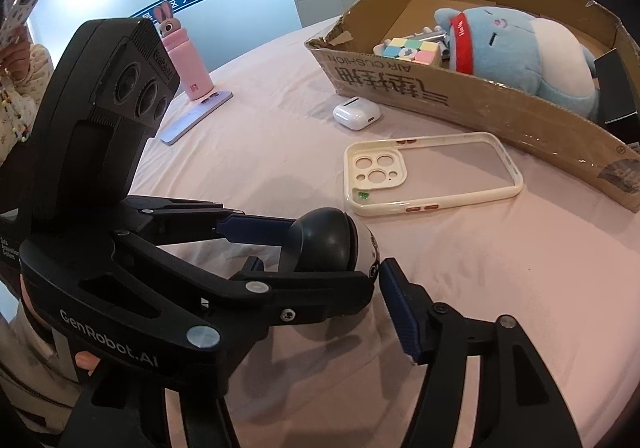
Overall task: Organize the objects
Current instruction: 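Grasp the black round speaker with the left gripper, then carry the black speaker with the left gripper and lower it into the box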
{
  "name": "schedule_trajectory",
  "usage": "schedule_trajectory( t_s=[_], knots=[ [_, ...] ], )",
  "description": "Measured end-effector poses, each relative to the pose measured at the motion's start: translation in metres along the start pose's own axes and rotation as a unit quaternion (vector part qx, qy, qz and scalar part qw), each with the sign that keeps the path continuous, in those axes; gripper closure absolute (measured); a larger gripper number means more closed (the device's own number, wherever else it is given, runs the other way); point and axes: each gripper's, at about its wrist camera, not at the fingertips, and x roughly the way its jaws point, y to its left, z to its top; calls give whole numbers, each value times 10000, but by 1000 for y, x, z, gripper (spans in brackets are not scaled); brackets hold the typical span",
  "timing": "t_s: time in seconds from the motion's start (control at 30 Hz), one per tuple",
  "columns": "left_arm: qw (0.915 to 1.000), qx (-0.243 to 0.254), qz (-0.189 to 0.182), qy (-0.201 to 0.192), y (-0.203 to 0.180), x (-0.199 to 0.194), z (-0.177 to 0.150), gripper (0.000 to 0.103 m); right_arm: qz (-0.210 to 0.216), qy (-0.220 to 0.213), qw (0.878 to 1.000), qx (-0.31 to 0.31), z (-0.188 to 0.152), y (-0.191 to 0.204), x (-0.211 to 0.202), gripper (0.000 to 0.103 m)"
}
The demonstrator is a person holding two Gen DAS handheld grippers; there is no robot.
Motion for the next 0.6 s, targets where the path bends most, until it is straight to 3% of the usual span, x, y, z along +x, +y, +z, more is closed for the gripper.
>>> schedule_trajectory(
  t_s=[0.6],
  knots=[
    [9993,324,172,-119,-20,-7,7,35,-298,-41,9995,-69,5,8,-4,53]
  ],
)
